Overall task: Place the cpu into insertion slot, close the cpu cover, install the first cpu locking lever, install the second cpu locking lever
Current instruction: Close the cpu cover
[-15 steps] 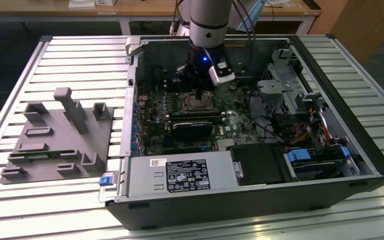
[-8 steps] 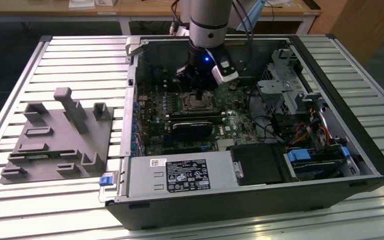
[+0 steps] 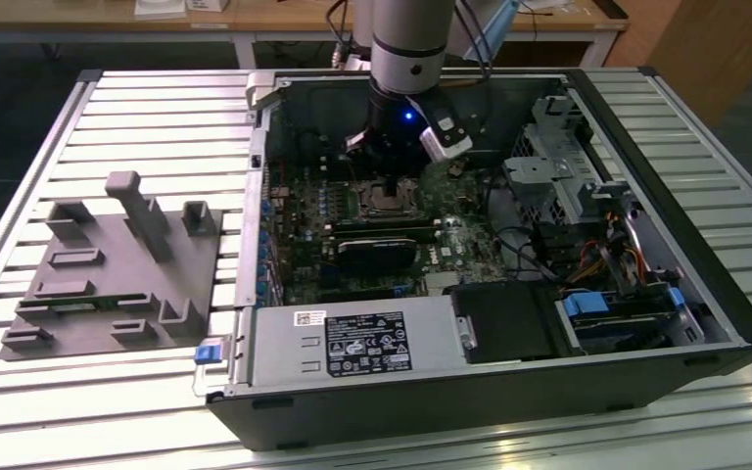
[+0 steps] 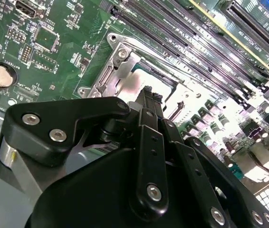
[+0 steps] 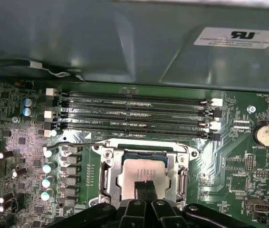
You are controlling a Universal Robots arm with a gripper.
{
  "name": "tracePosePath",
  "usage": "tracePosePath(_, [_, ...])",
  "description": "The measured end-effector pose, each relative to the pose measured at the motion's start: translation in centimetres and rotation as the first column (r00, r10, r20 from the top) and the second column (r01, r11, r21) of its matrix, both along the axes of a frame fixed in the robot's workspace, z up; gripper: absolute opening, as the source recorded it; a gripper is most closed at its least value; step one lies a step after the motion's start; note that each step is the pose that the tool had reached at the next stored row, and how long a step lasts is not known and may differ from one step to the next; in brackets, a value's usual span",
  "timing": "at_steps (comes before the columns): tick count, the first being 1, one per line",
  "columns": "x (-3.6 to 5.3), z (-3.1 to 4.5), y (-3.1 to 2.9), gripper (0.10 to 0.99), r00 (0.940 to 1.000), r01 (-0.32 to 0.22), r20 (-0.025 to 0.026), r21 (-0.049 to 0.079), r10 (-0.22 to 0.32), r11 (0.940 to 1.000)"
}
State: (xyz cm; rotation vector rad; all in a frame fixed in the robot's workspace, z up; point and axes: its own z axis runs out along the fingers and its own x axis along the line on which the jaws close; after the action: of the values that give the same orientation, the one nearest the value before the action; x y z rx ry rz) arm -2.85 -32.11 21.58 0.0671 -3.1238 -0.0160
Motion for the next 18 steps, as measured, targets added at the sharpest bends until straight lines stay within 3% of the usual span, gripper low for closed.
tracePosePath(4, [0.00, -0.03, -0.01, 0.106, 1.0000, 0.006, 0.0027, 0.001, -0.006, 1.0000])
tracePosePath(7, [0.00, -0.12, -0.02, 0.106, 0.9989, 0.046, 0.0027, 0.001, -0.046, 0.9989])
tracePosePath(13, [-0.01, -0.33, -0.02, 0.106, 0.9903, 0.139, 0.0029, 0.001, -0.139, 0.9903])
tracePosePath(15, [-0.03, -0.38, -0.02, 0.106, 0.9894, 0.145, 0.0081, 0.002, -0.145, 0.9894])
tracePosePath(18, [-0.08, -0.45, -0.02, 0.106, 0.9888, 0.147, 0.0245, 0.007, -0.147, 0.9891])
